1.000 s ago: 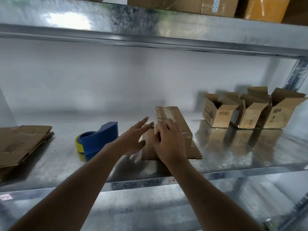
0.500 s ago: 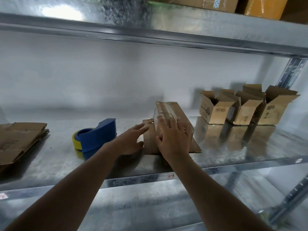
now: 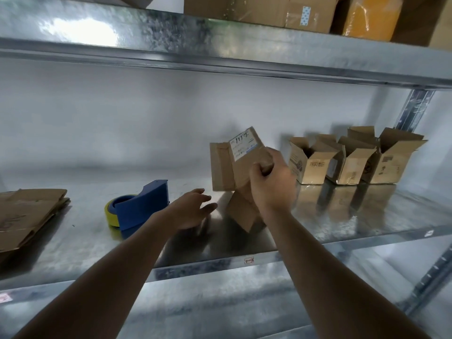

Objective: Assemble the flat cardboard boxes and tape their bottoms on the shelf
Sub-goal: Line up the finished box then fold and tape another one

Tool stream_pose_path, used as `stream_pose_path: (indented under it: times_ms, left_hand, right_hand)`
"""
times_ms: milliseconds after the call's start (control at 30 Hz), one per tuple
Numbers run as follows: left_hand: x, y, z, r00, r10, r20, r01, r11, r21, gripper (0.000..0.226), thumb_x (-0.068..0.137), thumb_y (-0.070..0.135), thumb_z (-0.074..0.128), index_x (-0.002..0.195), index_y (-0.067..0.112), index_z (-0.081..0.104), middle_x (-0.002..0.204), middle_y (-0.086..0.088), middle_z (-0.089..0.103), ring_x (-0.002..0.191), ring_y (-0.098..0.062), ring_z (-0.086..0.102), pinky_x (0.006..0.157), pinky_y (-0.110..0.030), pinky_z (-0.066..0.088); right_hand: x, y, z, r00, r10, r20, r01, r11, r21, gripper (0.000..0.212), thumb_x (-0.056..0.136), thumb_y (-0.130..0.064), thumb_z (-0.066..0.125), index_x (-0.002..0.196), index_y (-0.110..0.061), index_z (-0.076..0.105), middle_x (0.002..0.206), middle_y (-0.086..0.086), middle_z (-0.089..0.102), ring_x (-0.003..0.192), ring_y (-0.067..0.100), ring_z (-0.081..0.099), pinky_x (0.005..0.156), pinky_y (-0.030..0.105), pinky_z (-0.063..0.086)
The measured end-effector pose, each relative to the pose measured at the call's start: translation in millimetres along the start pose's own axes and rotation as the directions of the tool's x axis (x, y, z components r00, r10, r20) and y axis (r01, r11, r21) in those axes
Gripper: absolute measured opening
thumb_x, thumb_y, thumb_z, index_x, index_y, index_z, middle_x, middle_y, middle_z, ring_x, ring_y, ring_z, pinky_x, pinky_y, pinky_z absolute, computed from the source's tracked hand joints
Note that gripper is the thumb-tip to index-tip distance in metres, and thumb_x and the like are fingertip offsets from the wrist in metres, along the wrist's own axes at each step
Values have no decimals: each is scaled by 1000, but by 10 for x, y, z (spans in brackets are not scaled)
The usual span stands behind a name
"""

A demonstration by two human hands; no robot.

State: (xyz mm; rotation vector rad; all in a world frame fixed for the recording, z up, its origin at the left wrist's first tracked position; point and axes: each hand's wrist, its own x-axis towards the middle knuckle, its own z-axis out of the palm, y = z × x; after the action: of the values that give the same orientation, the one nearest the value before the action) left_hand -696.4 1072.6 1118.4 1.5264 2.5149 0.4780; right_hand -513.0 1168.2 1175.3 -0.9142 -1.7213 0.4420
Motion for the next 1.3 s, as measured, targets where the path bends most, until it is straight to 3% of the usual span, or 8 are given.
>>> stream_pose_path:
  times_ms: [267,533,667,833,933,1033,1167,1300]
  left_hand:
    - [-70,245,-121,997,-53,-63,33,957,-289,72,92,71,29,133,21,61,136,4,62,118,-24,62,106,-41,51]
    - [97,44,-198,1000,-1,-26,-17,748,-664,131,57,105,50,162,31,23,166,8,35,149,-25,40,123,-50,34]
    - [-74,312,-402,990,-80,-116,12,866,-500,128,64,91,46,165,23,10,172,0,18,153,-30,30,122,-42,33]
    - [-87,341,-446,978,-23,-208,-24,976,-218,103,84,73,61,162,17,23,169,-3,26,146,-28,40,102,-29,39]
    - [-100,393,-506,977,35,-213,-56,994,-95,110,84,70,66,164,15,15,174,2,6,155,-26,25,116,-34,35]
    - [-125,493,-585,978,107,-181,-116,993,-38,113,84,67,69,165,14,9,174,4,-2,158,-24,18,121,-36,32]
    - [-95,535,-616,987,120,-111,-108,988,107,76,89,70,62,135,10,54,169,-4,22,151,-26,28,111,-34,40]
    - [-53,514,-501,990,126,-60,-124,992,30,50,98,57,58,85,9,56,107,-18,64,75,-14,53,57,-10,40]
  right_hand:
    - [85,184,-9,785,600,156,-576,613,541,18,102,-35,62,117,-27,61,109,-6,65,108,19,65,94,44,60]
    - [-109,397,129,575,672,467,-818,459,347,21,112,-37,37,120,-21,49,108,3,61,96,20,59,101,40,54]
    - [-108,562,243,660,622,421,-700,713,45,35,113,-32,37,129,-9,58,118,7,63,102,21,60,104,34,52]
    - [33,536,107,897,435,-76,-381,849,367,34,112,-26,38,122,-5,63,113,8,64,105,21,59,79,29,46]
    - [122,437,-6,981,27,-192,29,959,282,33,108,-26,43,119,-12,71,119,3,69,107,14,60,79,28,50]
    - [234,386,-64,903,-403,150,423,895,-143,39,101,-36,45,116,-16,74,123,0,71,113,15,62,107,43,47]
    - [204,323,-154,830,-91,551,362,838,-407,48,102,-54,46,139,-26,58,151,-2,53,141,22,47,127,52,17]
    - [151,426,-124,830,25,557,273,853,-445,53,99,-61,42,132,-24,61,162,8,37,154,34,25,125,57,21]
